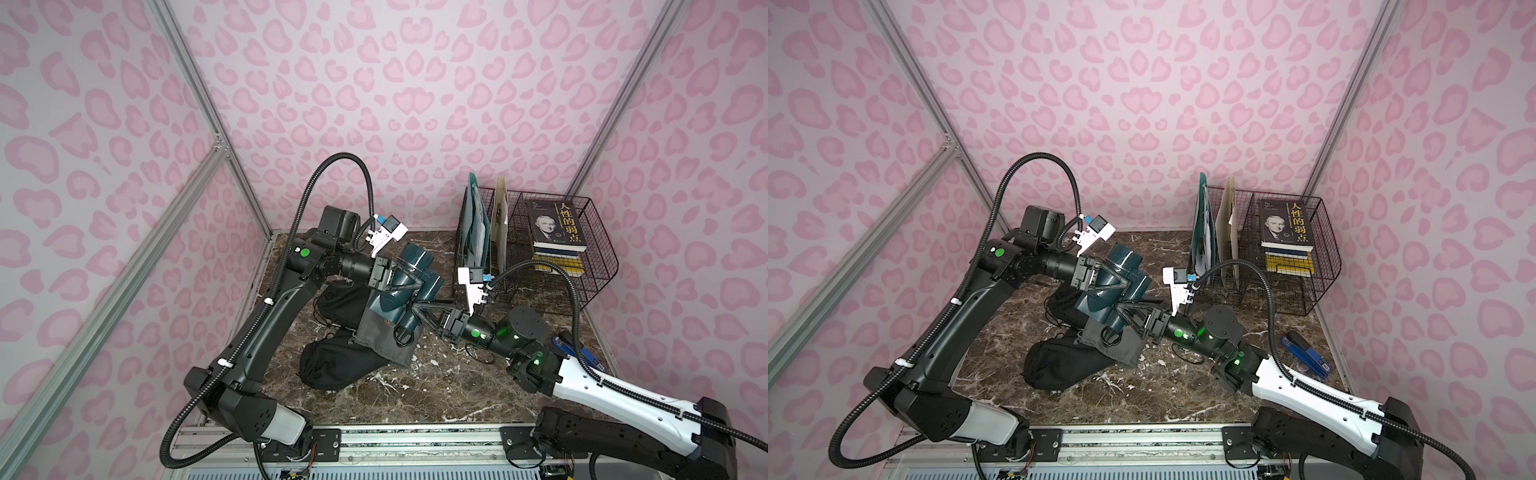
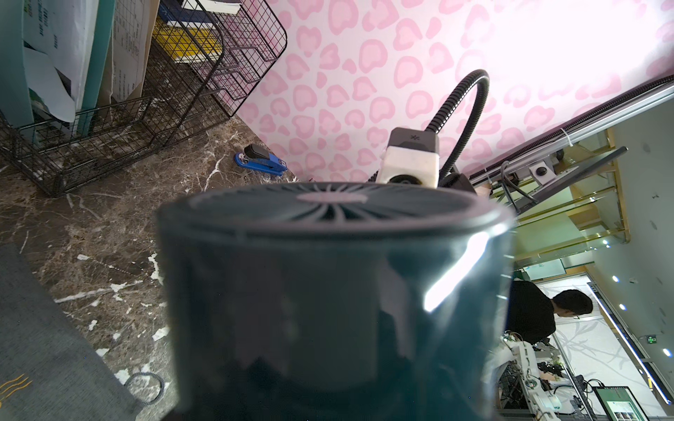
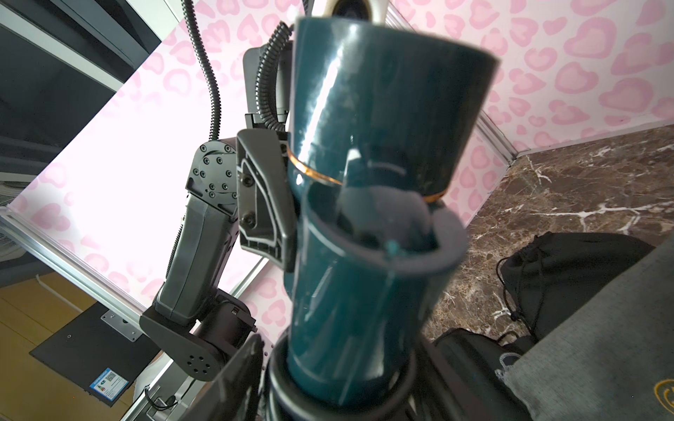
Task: Pack away hair dryers
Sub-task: Adjust the hair dryer.
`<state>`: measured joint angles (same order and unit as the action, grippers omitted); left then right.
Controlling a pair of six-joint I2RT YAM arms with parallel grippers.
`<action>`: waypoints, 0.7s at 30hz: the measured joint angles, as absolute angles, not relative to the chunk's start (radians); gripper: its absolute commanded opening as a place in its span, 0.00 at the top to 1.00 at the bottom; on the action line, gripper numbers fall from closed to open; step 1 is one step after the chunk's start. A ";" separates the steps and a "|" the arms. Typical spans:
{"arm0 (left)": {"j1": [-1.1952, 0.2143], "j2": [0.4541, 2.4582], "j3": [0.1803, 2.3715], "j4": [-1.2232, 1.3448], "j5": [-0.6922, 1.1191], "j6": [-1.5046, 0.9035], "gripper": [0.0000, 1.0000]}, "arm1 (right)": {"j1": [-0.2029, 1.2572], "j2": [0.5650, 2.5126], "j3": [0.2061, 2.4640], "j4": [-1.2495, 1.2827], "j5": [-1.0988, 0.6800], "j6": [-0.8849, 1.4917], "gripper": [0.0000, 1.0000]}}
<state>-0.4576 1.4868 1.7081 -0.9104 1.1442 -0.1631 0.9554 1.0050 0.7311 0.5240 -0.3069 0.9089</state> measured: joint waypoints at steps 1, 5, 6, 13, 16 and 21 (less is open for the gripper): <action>-0.458 1.485 1.708 -0.910 1.144 -0.163 0.98 | 0.956 1.009 0.731 0.531 -0.307 0.910 0.39; -0.458 1.478 1.703 -0.910 1.144 -0.162 0.98 | 0.957 1.035 0.734 0.562 -0.309 0.915 0.46; -0.458 1.477 1.701 -0.909 1.143 -0.162 0.98 | 0.957 1.041 0.735 0.566 -0.313 0.916 0.48; -0.455 1.468 1.701 -0.913 1.133 -0.138 0.98 | 0.959 1.074 0.748 0.607 -0.345 0.925 0.83; -0.458 1.468 1.719 -0.925 1.121 -0.104 0.90 | 0.959 1.069 0.748 0.607 -0.344 0.931 0.97; -0.459 1.467 1.721 -0.942 1.117 -0.076 0.47 | 0.960 1.048 0.748 0.574 -0.341 0.927 1.00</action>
